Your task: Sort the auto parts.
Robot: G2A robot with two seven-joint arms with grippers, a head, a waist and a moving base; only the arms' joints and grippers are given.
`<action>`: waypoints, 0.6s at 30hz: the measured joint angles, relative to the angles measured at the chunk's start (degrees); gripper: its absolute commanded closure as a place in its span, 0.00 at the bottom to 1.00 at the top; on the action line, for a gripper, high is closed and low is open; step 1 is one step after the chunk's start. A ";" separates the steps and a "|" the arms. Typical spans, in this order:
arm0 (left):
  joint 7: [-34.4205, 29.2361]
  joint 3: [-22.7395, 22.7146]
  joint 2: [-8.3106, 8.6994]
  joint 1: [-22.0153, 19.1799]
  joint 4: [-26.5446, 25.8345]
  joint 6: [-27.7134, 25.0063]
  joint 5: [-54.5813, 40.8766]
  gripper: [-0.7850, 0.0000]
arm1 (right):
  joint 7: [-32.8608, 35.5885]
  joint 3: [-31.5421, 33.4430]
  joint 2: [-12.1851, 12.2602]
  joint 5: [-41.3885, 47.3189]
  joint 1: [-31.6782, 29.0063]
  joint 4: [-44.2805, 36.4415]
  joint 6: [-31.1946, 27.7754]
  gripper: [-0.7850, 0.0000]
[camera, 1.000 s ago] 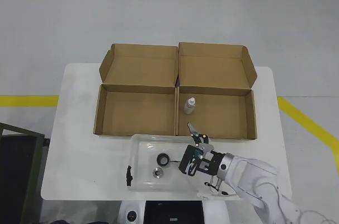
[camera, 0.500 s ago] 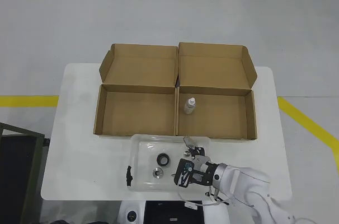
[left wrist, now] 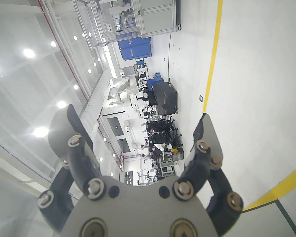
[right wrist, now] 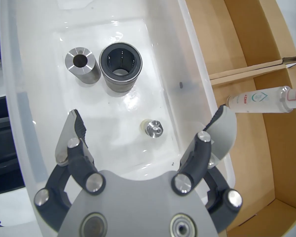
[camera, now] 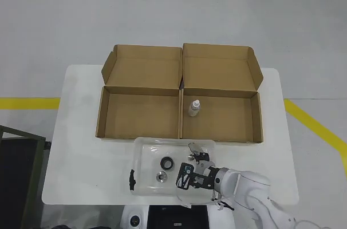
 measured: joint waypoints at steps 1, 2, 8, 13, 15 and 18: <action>0.00 0.00 0.00 0.00 0.00 0.00 0.00 0.00 | 0.53 -0.10 -0.01 0.08 0.09 0.21 0.18 0.00; 0.00 0.00 0.00 0.00 0.00 0.00 0.00 0.00 | 0.88 -0.16 -0.02 0.18 0.17 0.39 0.31 0.00; 0.00 0.00 0.00 0.00 0.00 0.00 0.00 0.00 | 2.55 -0.60 -0.16 0.89 1.25 1.99 1.19 0.05; 0.00 0.00 0.00 0.00 0.00 0.00 0.00 0.00 | 4.43 -1.31 -0.31 0.77 2.50 3.72 1.80 0.16; 0.00 0.00 0.00 0.00 0.00 0.00 0.00 0.00 | 5.03 -1.73 -0.39 0.69 2.86 4.05 2.01 0.19; 0.00 0.00 0.00 0.00 0.00 0.00 0.00 0.00 | 5.99 -2.33 -0.49 0.68 3.39 4.49 2.24 0.24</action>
